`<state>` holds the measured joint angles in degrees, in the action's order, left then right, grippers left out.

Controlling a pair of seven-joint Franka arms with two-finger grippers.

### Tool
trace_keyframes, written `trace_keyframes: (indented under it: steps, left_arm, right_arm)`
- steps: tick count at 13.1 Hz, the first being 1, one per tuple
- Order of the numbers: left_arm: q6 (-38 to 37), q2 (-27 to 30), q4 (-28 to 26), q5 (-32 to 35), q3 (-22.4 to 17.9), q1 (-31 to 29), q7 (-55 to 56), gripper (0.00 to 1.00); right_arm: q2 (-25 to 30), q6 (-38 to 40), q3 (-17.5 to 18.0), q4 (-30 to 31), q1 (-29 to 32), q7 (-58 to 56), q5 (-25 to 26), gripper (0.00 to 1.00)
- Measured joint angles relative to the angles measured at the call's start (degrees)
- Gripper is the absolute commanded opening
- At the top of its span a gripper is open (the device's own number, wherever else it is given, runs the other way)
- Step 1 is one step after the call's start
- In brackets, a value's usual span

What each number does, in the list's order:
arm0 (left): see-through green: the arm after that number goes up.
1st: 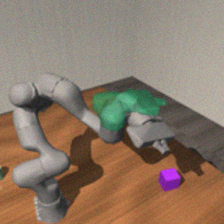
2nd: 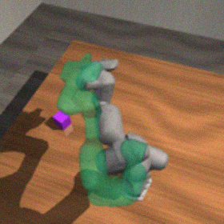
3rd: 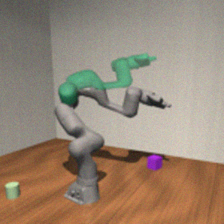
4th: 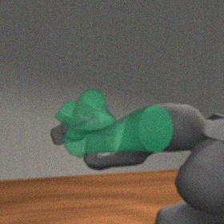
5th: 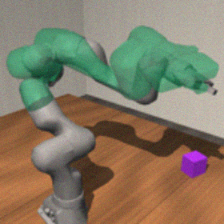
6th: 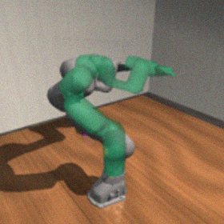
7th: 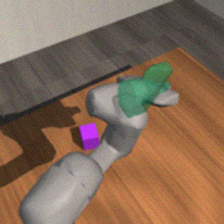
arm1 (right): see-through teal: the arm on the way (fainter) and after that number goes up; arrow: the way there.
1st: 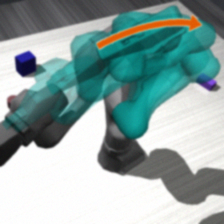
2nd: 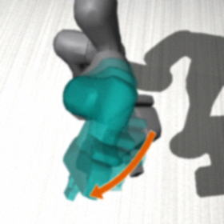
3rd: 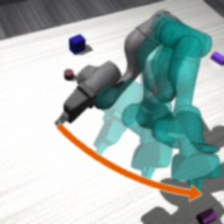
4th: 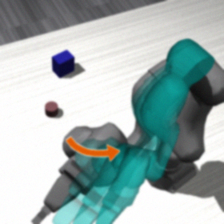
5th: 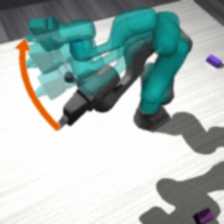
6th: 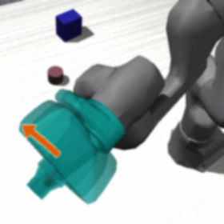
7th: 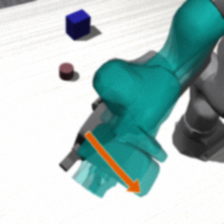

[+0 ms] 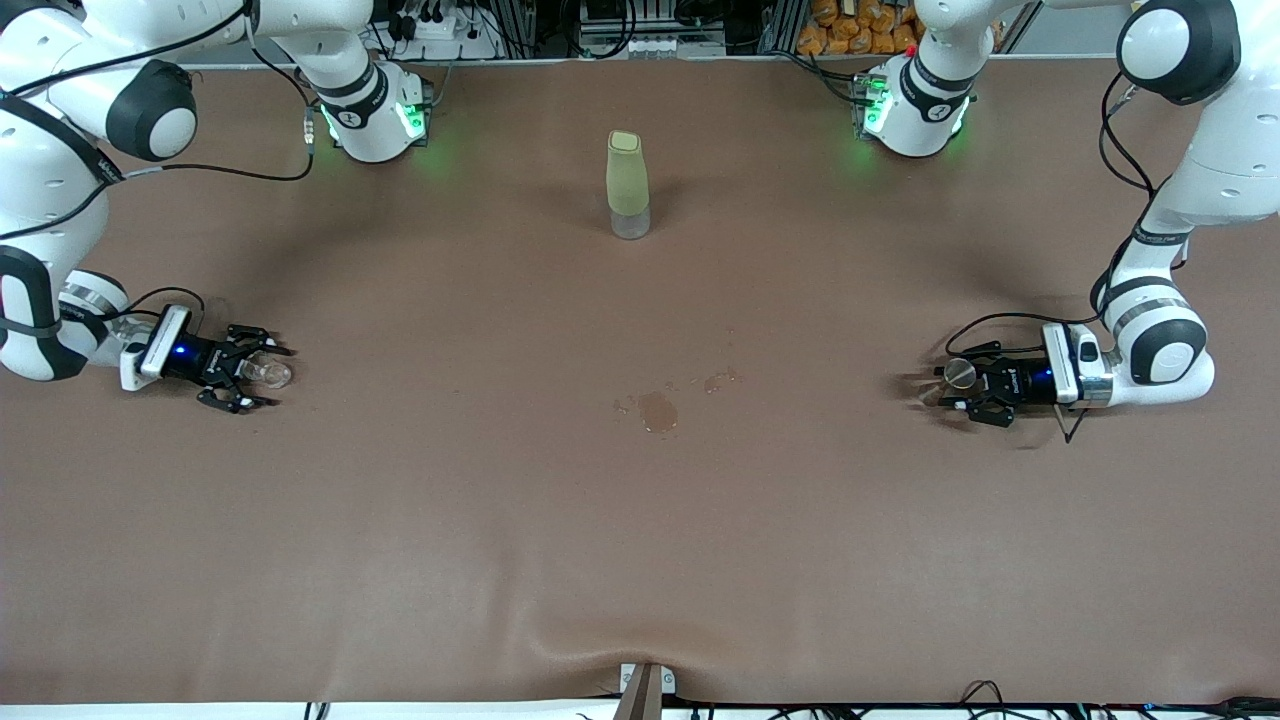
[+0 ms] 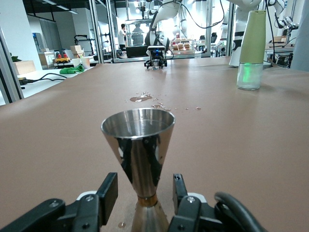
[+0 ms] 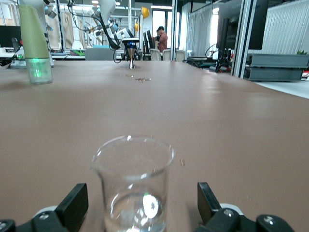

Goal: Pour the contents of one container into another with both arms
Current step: 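Lift the jigger and beaker, bringing both grippers together mid-table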

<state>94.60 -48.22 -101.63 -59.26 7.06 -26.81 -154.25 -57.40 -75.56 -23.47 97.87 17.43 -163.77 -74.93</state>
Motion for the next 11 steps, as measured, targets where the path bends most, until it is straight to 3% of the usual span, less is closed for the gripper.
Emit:
trace_keyframes:
  steps: [4,6,8,9,11]
  left_arm:
    - [0.00,-0.50,0.00,-0.01,0.00,0.08,0.00,0.46]
    - [0.00,-0.92,0.00,-0.02,0.00,0.08,0.00,0.40]
    - [0.00,-1.08,0.01,-0.02,0.00,0.08,-0.04,0.29]
    - [0.00,-1.09,0.02,-0.02,0.00,0.07,-0.06,0.27]
    - [0.00,-1.09,0.08,-0.02,0.00,0.06,-0.08,0.05]
  right_arm:
    - [-0.29,0.42,1.66,0.02,-0.02,0.00,-0.44,0.97]
    - [-0.30,0.46,1.74,0.02,-0.02,0.00,-0.67,0.42]
    - [-0.30,0.48,1.77,0.02,-0.02,0.00,-0.72,0.02]
    - [-0.30,0.50,1.79,0.03,-0.02,0.00,-0.72,0.00]
    - [-0.31,0.56,1.82,0.06,-0.02,0.01,-0.73,0.00]
